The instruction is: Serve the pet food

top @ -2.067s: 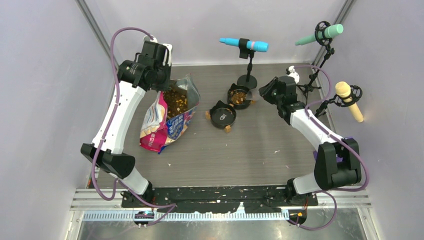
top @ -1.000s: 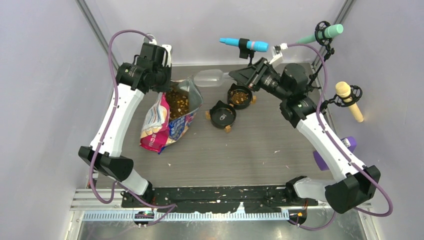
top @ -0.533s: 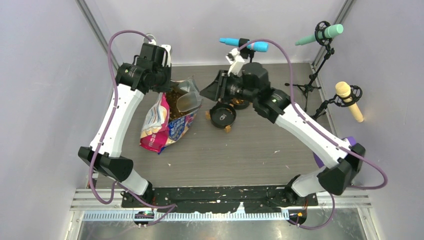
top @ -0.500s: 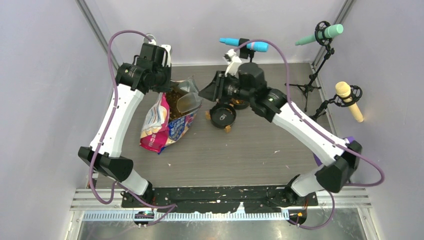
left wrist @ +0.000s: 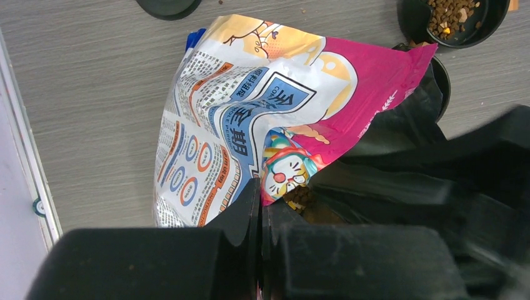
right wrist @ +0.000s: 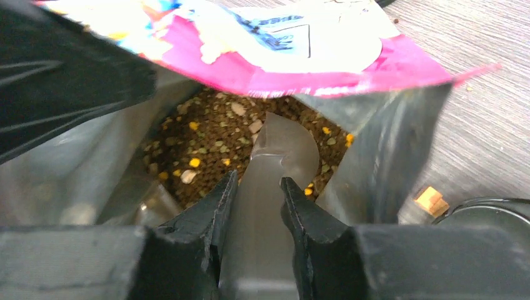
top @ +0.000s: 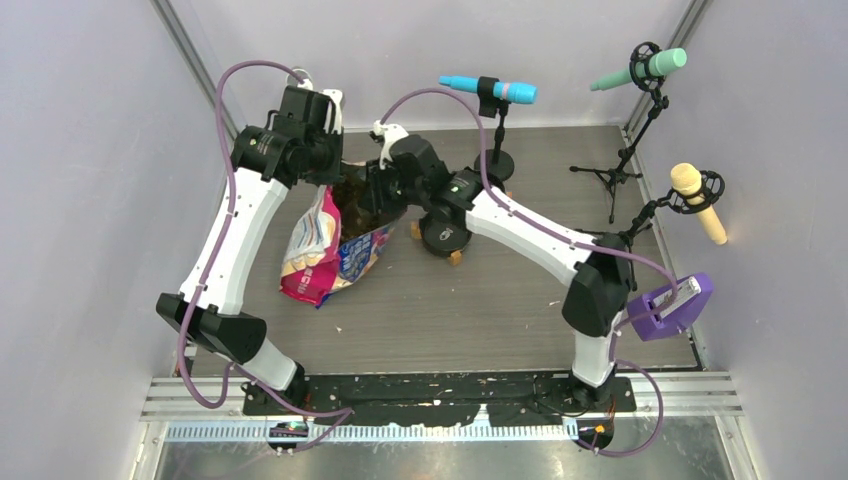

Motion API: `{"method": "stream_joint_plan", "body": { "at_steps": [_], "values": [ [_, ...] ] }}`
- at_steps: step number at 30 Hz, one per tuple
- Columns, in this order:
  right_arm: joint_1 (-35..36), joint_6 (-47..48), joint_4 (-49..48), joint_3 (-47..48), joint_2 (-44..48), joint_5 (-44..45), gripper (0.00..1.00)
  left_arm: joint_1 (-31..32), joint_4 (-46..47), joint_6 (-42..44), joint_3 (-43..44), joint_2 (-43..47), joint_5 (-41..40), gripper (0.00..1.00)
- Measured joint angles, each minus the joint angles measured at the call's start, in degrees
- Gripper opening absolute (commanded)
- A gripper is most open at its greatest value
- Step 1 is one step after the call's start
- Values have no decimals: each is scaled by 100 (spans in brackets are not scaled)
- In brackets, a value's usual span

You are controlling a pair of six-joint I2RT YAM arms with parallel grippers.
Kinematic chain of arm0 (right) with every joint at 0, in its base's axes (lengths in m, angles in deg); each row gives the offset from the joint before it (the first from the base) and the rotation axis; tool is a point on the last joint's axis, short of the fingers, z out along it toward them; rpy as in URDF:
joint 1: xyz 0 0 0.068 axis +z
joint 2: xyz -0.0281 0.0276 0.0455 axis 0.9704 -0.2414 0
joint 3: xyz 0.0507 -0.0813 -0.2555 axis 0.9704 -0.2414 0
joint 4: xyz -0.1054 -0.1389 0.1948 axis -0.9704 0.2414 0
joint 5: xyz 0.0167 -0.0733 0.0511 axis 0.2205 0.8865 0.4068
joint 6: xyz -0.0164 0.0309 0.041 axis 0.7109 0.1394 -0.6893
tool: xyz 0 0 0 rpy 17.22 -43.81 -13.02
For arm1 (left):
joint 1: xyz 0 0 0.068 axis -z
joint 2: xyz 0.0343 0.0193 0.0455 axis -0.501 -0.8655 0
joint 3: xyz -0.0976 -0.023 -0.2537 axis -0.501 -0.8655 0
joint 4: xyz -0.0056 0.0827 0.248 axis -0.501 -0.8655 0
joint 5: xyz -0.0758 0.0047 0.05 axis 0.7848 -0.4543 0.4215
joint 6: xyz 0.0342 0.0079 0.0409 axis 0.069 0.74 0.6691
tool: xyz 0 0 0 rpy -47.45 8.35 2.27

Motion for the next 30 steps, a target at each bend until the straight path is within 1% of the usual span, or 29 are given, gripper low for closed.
{"method": "stream_joint_plan", "body": {
  "at_steps": [4,9,14,22,28,30],
  "values": [
    [44,98,57,249,-446,240,5,0,2,-2,2,0,46,0],
    [76,129,70,313,-540,302,5,-4,-4,0,13,-7,63,0],
    [105,273,168,658,-841,225,5,-26,-11,2,31,-24,52,0],
    [79,433,74,898,-1200,-387,5,-46,-24,9,70,-81,-24,0],
    [-111,260,-210,872,-1394,-1119,5,-61,-79,20,105,-94,-20,0],
    [-195,79,-461,745,-1394,-1467,5,-74,-103,20,109,-94,-17,0]
  ]
}}
